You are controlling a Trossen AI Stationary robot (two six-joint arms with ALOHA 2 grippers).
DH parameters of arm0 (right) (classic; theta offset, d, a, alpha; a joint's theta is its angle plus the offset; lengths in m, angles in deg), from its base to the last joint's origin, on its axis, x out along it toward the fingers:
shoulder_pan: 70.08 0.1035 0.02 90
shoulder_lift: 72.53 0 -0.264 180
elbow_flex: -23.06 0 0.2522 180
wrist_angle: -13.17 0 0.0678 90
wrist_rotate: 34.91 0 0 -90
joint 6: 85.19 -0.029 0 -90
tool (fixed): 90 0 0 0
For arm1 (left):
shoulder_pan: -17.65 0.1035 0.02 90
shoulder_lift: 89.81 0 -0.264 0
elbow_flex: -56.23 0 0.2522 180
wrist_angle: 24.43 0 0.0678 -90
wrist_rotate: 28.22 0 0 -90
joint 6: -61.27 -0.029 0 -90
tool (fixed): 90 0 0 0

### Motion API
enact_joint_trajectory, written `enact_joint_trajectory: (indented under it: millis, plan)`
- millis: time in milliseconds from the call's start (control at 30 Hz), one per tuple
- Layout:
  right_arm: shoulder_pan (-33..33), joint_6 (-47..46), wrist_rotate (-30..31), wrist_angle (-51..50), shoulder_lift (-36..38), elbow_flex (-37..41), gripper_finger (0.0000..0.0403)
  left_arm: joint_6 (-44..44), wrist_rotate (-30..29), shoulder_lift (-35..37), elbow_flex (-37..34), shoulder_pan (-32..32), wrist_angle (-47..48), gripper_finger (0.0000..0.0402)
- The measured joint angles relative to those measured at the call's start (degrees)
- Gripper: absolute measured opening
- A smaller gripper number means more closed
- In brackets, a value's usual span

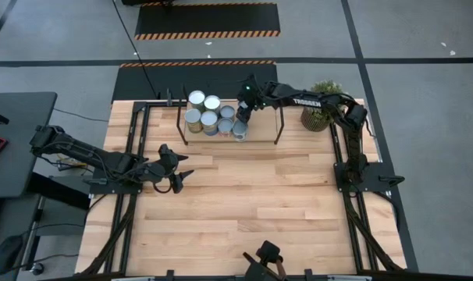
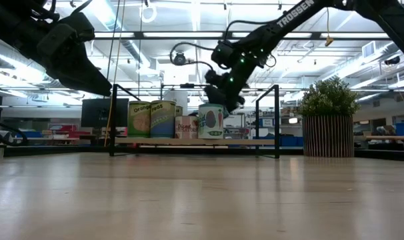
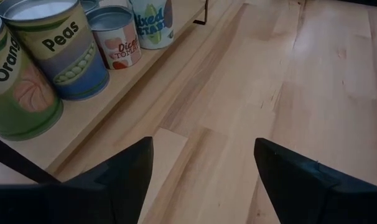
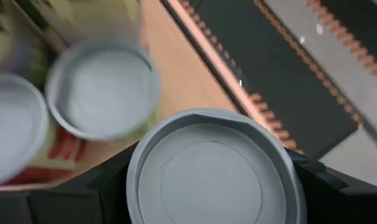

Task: Pick and place cans onto a shelf
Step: Put the canned tuna on the shelf

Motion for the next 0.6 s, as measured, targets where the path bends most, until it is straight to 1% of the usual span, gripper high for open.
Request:
enact_joint_trajectory:
  millis: [100,167,233,300,433,500,600]
  plan:
    - [-0.1,2.3,-1.7,-1.5,0.0,-1.9,0.0307,0.5,0.4,0.0,0.0,0.0,0.0,0.0283]
    - [-0.7,4.7,-4.8,-3.1,0.0,-3.4,0.0307,1.2,0.4,0.0,0.0,0.0,0.0,0.0283]
    - [-1.4,9.1,-8.2,-5.8,0.1,-4.5,0.0307,1.5,0.5,0.0,0.0,0.0,0.0,0.0283]
    - [-1.9,13.8,-10.2,-9.2,0.1,-4.7,0.0307,1.5,0.5,0.0,0.0,0.0,0.0,0.0283]
    - [-2.5,21.5,-9.7,-13.0,0.1,-4.8,0.0307,1.5,0.5,0.0,0.0,0.0,0.0,0.0283]
    - [-2.7,22.9,-9.3,-13.6,0.1,-4.8,0.0307,1.6,0.5,0.0,0.0,0.0,0.0,0.0283]
    - [-2.9,24.3,-11.6,-13.4,0.1,-4.8,0.0307,1.9,0.4,0.0,0.0,0.0,0.0,0.0283]
